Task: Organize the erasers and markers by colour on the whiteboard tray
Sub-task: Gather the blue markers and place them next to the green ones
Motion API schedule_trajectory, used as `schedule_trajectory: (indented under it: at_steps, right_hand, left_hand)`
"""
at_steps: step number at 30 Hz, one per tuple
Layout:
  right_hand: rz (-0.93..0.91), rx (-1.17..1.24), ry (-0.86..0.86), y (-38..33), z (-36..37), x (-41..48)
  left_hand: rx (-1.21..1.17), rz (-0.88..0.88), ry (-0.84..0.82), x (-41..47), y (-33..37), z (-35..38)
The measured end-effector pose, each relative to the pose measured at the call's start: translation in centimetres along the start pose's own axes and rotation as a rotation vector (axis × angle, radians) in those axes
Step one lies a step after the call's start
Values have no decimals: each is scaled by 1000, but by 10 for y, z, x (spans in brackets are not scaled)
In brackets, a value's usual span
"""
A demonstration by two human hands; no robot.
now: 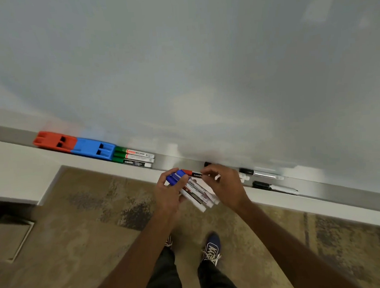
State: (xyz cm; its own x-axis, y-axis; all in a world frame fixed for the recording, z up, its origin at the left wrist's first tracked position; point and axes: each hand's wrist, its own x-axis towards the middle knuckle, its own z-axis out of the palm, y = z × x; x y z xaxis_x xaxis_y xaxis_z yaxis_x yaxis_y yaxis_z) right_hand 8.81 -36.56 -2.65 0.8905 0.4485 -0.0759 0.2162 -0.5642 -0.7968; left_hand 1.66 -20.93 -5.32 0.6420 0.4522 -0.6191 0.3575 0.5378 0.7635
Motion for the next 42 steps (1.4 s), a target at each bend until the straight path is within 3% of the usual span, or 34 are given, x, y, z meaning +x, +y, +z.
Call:
schedule_trajectory:
  at_steps: [5, 10, 16, 22, 31, 42]
  right_hand:
    - [-78, -472, -89, 7, 23, 23]
    - [-155, -690, -220, 2, 40, 42]
    - [-171, -709, -233, -2, 44, 47]
    - [-205, -735, -131, 1, 33, 26]
    - [-57, -704, -119, 19, 12, 6]
    - [-175, -796, 46, 34, 10, -3]
  left_hand:
    - [-62, -2, 53, 7, 14, -24]
    - [-107, -37, 64, 13, 22, -41]
    - [-133, -54, 73, 19, 22, -53]
    - [-123, -45, 57, 18, 24, -47]
    - [-126, -42, 25, 18, 21, -34]
    - [-116, -23, 44, 18, 18, -29]
